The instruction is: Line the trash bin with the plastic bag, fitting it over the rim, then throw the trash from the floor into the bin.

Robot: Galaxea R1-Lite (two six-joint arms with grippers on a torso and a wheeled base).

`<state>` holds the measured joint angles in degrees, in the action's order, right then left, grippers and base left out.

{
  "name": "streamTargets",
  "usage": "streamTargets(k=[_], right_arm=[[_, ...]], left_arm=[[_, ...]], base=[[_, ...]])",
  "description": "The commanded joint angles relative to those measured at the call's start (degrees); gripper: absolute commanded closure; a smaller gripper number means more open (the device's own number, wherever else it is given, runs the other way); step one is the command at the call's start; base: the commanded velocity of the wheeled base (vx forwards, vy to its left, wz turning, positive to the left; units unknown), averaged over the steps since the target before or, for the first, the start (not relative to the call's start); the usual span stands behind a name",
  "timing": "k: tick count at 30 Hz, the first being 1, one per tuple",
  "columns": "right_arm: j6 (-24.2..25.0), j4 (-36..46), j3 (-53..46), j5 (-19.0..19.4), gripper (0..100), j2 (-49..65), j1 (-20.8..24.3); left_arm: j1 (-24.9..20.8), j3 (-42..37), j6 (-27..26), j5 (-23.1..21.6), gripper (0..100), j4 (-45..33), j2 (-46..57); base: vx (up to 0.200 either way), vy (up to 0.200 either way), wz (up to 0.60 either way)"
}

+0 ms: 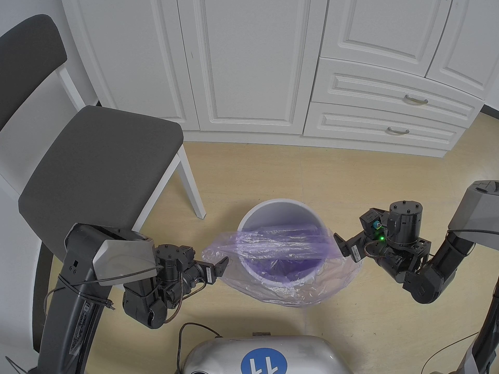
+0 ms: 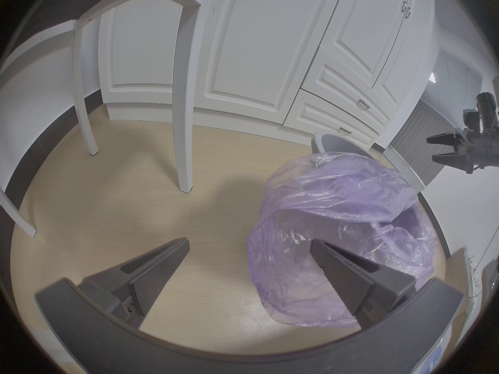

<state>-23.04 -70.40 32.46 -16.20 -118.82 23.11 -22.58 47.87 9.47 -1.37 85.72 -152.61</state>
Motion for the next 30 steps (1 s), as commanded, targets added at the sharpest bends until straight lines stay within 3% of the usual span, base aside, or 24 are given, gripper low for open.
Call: streamTargets(k=[1, 11, 14, 22, 30], right_arm=[[0.10, 0.00, 0.23, 0.03, 0, 0.08, -0.09], [0.45, -0.70, 0.85, 0.56, 0, -0.18, -0.17], [0.54, -3.78, 0.06, 5.21, 0, -0.71, 0.62], [0.54, -6.42, 0.76, 6.09, 0, -6.77, 7.65], [-6.05, 1.23, 8.49, 5.83, 0, -10.90, 11.25]], left_arm=[[-0.19, -1.55, -0.07, -0.13, 0, 0.32, 2.23], [-0.80, -11.13, -0.51, -5.05, 0, -0.56, 14.45], [-0.80, -13.16, -1.12, -6.46, 0, -0.56, 16.47], [-1.51, -16.58, -5.78, -7.78, 0, 0.32, 18.23], [-1.07, -16.50, -5.87, -7.34, 0, 0.23, 20.43]], base=[[0.000, 0.000, 0.00], [0.000, 0.000, 0.00], [0.000, 0.000, 0.00], [0.000, 0.000, 0.00], [0.000, 0.000, 0.00]])
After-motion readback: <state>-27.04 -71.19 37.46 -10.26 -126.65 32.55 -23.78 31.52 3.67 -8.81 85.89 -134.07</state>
